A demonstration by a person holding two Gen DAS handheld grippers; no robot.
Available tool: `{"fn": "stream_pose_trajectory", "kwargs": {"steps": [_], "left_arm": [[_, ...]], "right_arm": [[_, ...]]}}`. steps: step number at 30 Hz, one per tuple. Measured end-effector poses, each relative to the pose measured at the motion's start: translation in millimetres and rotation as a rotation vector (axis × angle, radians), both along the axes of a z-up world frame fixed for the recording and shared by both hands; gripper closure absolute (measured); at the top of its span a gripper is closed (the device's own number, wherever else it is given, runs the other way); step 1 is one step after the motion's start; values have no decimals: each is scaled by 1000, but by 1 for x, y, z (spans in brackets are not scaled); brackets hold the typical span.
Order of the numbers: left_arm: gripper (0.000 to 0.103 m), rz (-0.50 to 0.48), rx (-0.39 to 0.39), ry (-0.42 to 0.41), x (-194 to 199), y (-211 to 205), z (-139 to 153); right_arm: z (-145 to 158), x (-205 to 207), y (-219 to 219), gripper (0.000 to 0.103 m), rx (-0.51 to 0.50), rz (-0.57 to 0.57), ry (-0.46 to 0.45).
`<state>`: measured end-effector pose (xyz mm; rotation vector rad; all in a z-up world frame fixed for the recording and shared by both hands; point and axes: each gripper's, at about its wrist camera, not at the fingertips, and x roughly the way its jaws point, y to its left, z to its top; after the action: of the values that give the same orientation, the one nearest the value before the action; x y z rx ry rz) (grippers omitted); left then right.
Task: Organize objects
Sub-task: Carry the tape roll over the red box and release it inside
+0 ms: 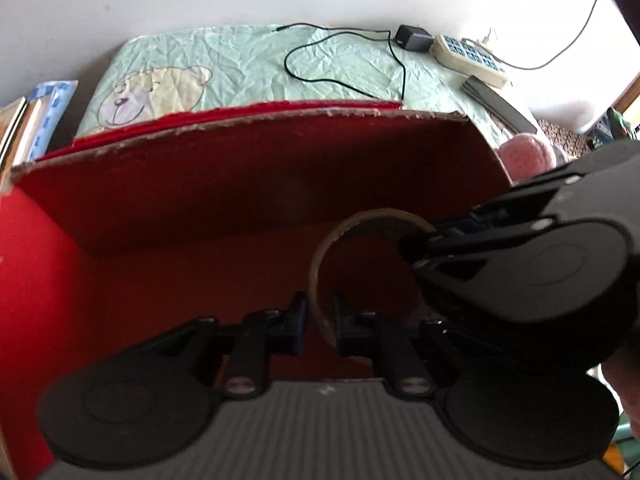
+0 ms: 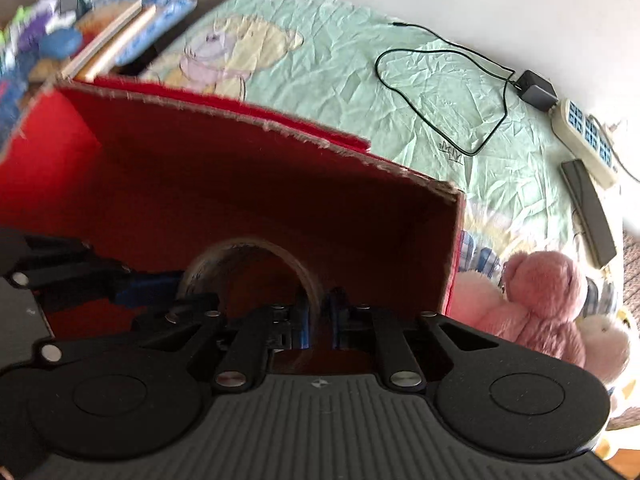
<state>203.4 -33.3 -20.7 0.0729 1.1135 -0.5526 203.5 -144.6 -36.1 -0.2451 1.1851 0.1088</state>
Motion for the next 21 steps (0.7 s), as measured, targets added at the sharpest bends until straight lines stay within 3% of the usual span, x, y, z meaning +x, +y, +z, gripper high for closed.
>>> {"fn": "stream_pose_trajectory", "kwargs": {"steps": [7,12,18,21], "left_arm": [[91,-10,-29,46,11,0,-3],[88,-10,-15,16,14,8,1],[88,60,106,-99,18,35,10],[88,105,188,-119,23,43,6]], "right_arm": [[-2,4,2,94,-31,-12,1],[14,1,-3,80,-1,-28,-51],[34,-6,-15,81,326,-92,22],[32,-7,-1,81,397,-77,78]]}}
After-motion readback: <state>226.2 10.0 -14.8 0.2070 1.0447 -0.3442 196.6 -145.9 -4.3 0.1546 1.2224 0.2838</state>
